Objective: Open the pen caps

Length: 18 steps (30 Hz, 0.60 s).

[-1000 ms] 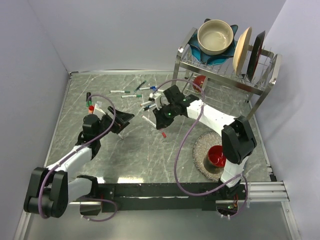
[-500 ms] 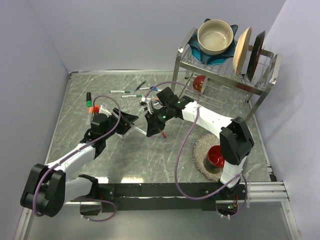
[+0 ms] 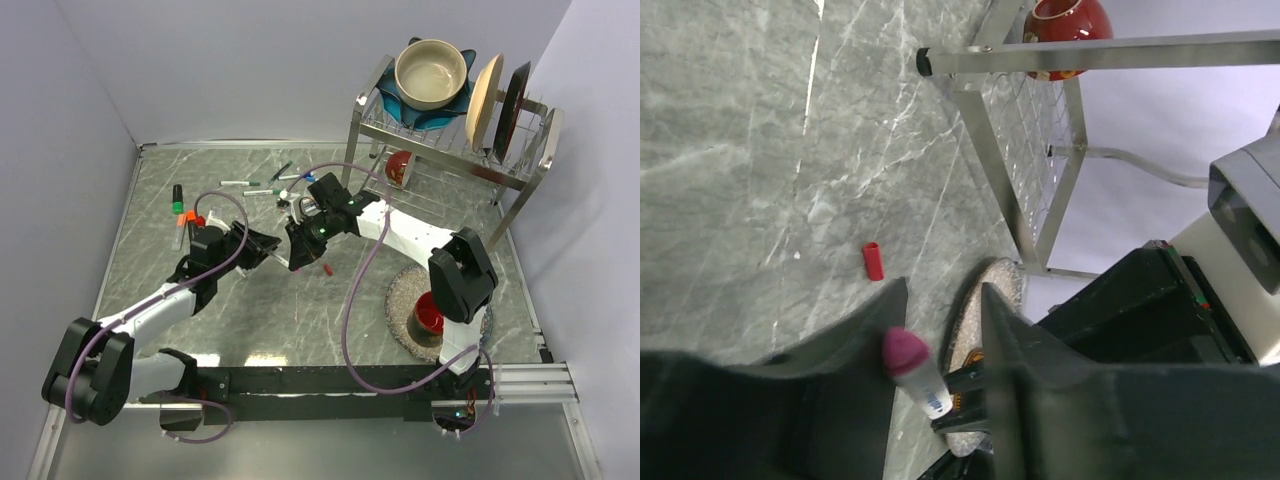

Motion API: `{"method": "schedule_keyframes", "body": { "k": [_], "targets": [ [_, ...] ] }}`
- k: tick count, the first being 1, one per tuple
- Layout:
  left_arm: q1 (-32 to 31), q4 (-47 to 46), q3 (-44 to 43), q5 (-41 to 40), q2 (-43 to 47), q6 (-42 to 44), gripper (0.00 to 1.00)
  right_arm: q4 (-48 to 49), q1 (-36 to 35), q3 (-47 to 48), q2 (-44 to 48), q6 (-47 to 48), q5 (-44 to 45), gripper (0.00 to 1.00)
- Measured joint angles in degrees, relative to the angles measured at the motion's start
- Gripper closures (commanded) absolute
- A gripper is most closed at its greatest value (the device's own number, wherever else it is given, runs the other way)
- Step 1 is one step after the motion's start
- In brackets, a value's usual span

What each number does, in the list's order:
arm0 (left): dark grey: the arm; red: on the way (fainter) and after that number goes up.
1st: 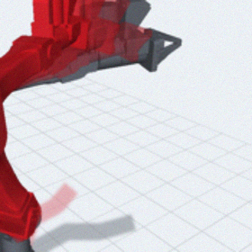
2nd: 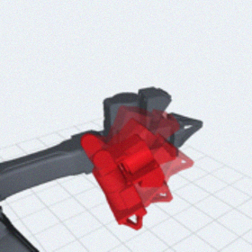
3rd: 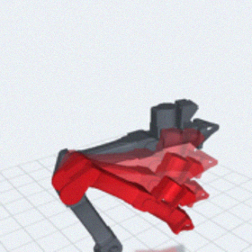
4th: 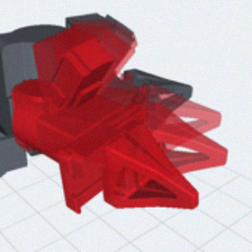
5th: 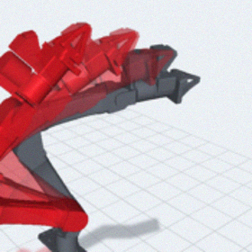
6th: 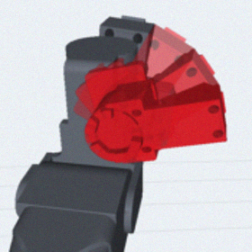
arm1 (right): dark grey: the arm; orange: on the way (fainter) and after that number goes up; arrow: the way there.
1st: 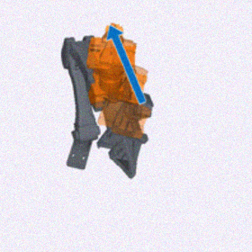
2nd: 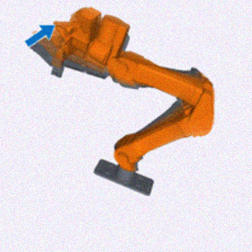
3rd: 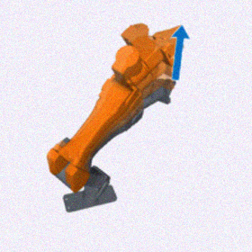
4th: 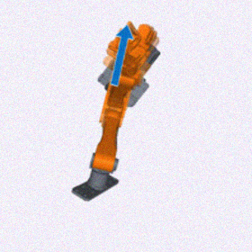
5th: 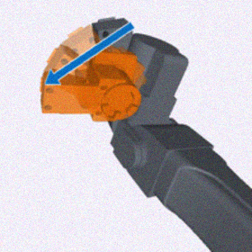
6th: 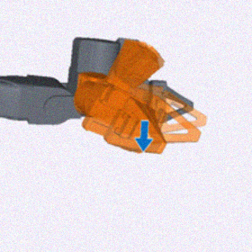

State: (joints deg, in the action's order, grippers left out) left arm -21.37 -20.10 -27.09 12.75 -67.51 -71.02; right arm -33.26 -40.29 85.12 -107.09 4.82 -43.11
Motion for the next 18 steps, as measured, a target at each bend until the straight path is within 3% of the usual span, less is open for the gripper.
{"method": "schedule_keyframes", "body": {
  "k": [4,7,8,11,18],
  "targets": [
    [0.0,-0.6,-0.1,0.0,-1.1,-0.8,0.99,0.5,0.0,0.4,-0.3,-0.9,0.5,0.94],
    [0.0,-1.1,-0.4,0.2,-1.5,-0.8,0.99,0.7,-0.1,0.4,-0.5,-1.1,0.8,0.87],
    [0.0,-1.0,-0.4,0.2,-1.6,-0.7,0.99,0.7,-0.1,0.4,-0.5,-1.1,0.8,0.74],
    [0.0,-1.0,-0.4,0.1,-1.6,-0.6,0.99,0.7,-0.1,0.4,-0.5,-1.2,0.8,0.54],
    [-0.1,-1.1,-0.4,-0.6,0.6,-0.6,0.99,0.7,-0.7,0.4,-1.1,-0.9,0.3,0.52]
  ]
}}
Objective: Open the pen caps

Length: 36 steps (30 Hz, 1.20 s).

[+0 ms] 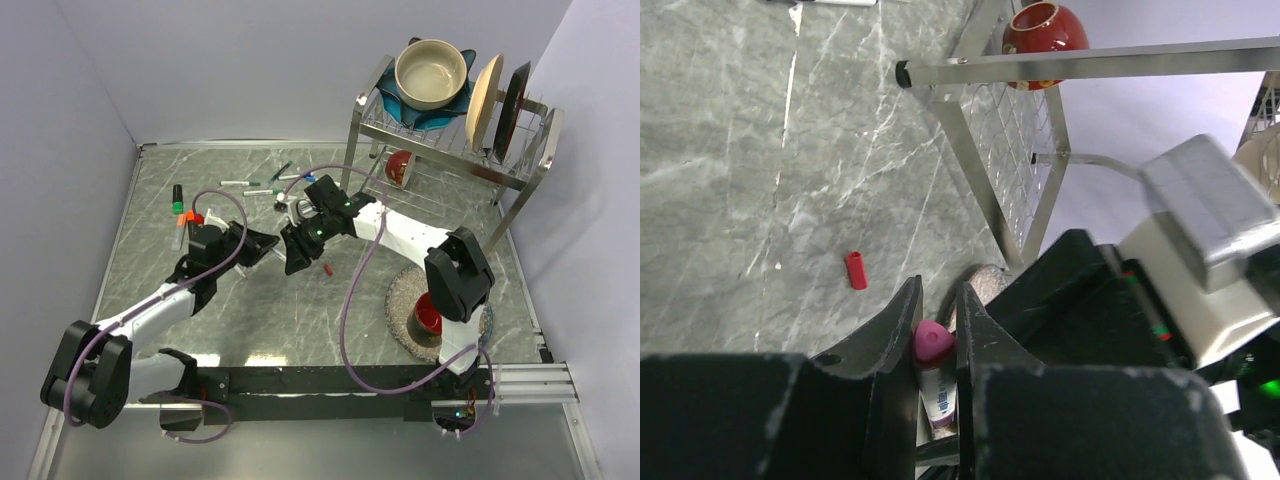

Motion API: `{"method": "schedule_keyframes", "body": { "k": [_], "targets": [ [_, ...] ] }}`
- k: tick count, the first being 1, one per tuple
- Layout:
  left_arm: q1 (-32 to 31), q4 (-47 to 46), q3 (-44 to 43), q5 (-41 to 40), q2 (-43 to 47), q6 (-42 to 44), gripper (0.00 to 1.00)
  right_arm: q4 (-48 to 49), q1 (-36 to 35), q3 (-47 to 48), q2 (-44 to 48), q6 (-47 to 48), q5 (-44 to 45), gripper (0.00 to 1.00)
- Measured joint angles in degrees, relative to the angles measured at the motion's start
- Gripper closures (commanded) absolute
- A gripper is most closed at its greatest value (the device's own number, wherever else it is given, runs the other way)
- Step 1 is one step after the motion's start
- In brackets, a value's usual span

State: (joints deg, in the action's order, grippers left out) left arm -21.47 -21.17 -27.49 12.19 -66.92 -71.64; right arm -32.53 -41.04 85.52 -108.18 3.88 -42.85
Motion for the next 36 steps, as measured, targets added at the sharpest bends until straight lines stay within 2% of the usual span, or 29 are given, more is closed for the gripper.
{"method": "schedule_keyframes", "body": {
  "k": [3,4,7,13,18,21,24,26,31,36],
  "targets": [
    [0.0,0.0,0.0,-0.1,0.5,0.0,0.99,0.0,-0.7,0.1,-0.6,0.1,-0.1,0.57],
    [0.0,0.0,0.0,-0.2,0.5,0.0,0.99,0.0,-1.0,0.2,-0.8,0.2,-0.1,0.71],
    [0.0,0.1,0.0,-0.5,0.7,0.0,0.99,-0.2,-1.7,0.2,-1.1,0.7,0.1,1.0],
    [0.5,2.5,0.1,-1.9,3.3,-0.5,0.99,0.0,-1.9,0.4,-1.1,1.2,-0.4,1.0],
    [5.2,5.1,2.1,-0.3,9.3,-2.1,0.99,4.7,-2.9,0.3,-0.6,1.4,-1.3,1.0],
    [11.9,6.7,3.1,2.9,13.3,-2.5,0.99,8.2,-3.8,-0.4,0.3,2.0,-1.4,1.0],
    [25.6,7.1,3.4,0.6,14.6,-1.5,0.99,3.6,-3.2,-3.8,2.9,3.1,-1.3,1.0],
    [31.3,8.0,3.5,-0.3,14.5,-0.8,0.99,1.7,-2.7,-4.5,3.2,3.5,-0.9,1.0],
    [32.7,11.4,3.4,1.4,14.2,2.3,0.99,0.4,-2.3,-4.6,3.2,3.7,4.2,1.0],
    [32.7,18.2,3.4,2.2,13.3,7.9,0.99,1.4,-2.3,-6.2,3.2,2.3,18.0,1.0]
  ]
}}
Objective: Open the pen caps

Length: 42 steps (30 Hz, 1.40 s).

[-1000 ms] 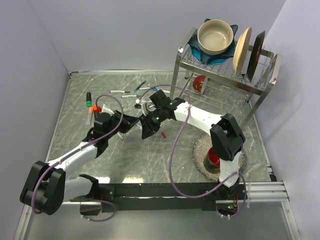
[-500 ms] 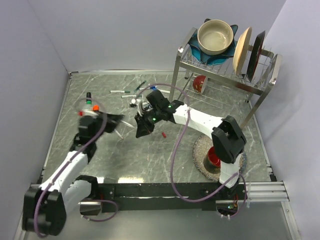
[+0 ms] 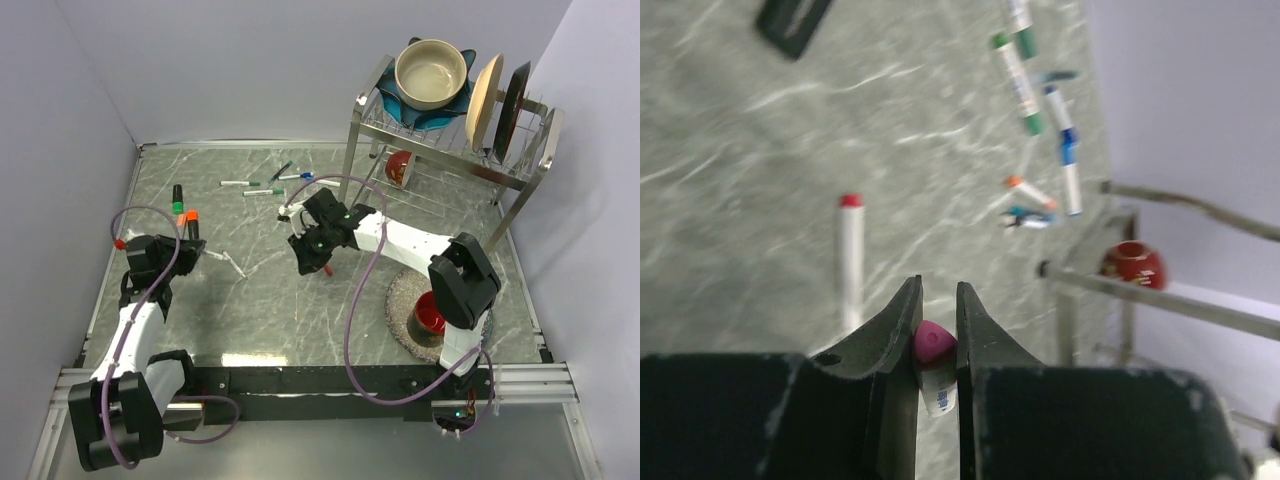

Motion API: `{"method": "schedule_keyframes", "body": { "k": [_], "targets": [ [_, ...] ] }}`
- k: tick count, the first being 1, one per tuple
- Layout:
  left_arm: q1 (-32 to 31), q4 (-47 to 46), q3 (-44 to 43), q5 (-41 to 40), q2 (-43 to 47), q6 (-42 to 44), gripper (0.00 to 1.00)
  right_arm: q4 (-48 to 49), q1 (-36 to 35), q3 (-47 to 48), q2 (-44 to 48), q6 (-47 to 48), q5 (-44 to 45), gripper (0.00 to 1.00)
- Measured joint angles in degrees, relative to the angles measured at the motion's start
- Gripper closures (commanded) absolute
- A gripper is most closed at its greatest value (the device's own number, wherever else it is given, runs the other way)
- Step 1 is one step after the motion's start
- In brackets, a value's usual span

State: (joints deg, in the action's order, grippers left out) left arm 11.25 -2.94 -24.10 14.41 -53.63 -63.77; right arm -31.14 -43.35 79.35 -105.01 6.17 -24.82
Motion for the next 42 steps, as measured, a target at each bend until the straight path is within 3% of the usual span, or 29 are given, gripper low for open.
{"method": "schedule_keyframes", "body": {
  "k": [7,13,22,32,42],
  "targets": [
    [0.0,6.9,-0.2,-1.3,-3.8,6.6,0.99,1.7,0.1,-3.3,-0.1,-0.3,15.2,0.98],
    [0.0,8.4,-1.9,-2.0,-13.9,10.6,0.99,2.8,0.4,-6.9,-0.2,0.2,20.8,0.95],
    [0.0,8.2,-3.7,-2.0,-20.4,13.1,0.96,3.1,3.8,-7.1,-1.3,0.3,21.2,0.9],
    [0.0,6.7,-5.7,-1.4,-24.6,13.6,0.89,2.7,5.4,-6.9,-4.2,0.1,16.1,0.87],
    [0.0,4.0,-7.2,0.8,-28.2,13.5,0.71,2.7,6.1,-6.3,-4.3,-0.3,13.9,0.78]
  ]
}}
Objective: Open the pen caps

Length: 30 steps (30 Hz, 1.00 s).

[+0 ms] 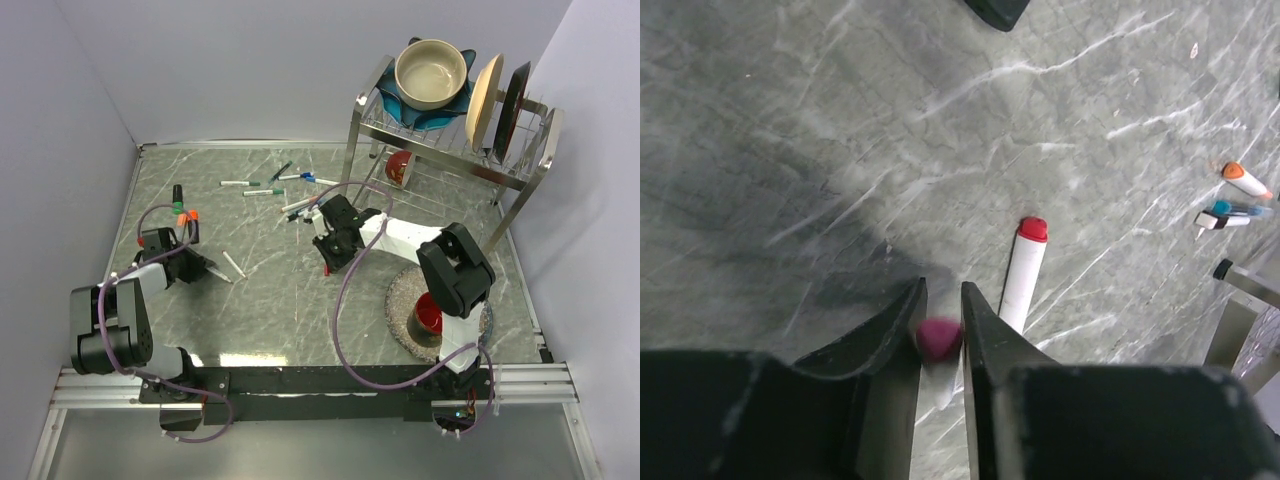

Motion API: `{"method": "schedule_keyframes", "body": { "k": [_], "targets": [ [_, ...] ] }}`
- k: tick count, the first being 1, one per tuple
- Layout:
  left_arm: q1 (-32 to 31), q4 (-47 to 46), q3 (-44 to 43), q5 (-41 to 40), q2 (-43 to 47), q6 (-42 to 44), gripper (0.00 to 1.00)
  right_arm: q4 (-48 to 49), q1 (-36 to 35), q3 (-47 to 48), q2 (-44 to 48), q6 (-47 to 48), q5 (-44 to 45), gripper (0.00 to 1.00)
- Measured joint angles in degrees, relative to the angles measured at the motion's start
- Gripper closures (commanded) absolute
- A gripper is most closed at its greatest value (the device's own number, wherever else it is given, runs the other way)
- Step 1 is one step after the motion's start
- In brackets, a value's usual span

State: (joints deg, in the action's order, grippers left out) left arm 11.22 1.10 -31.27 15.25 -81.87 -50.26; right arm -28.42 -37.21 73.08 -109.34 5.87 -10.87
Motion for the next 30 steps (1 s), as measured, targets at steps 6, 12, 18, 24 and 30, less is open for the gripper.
{"method": "schedule_keyframes", "body": {
  "k": [6,12,18,24,30],
  "targets": [
    [0.0,-0.4,-0.3,0.6,-0.2,0.0,0.62,-0.3,0.4,0.1,-0.7,0.0,-0.2,0.75],
    [-0.1,-0.4,-0.5,0.8,-0.2,0.0,0.59,-0.4,0.7,0.2,-0.7,-0.1,-0.7,0.66],
    [-0.1,-0.2,-0.6,1.0,0.3,0.0,0.51,-0.8,1.0,0.5,-0.7,0.0,-0.9,0.65],
    [-0.1,2.1,-0.7,1.1,3.2,0.5,0.41,-1.1,1.3,0.7,-0.7,0.0,-0.8,0.64],
    [0.1,5.4,-4.6,1.9,6.5,3.3,0.26,-1.5,1.3,0.9,0.3,1.7,-1.0,0.61]
  ]
}}
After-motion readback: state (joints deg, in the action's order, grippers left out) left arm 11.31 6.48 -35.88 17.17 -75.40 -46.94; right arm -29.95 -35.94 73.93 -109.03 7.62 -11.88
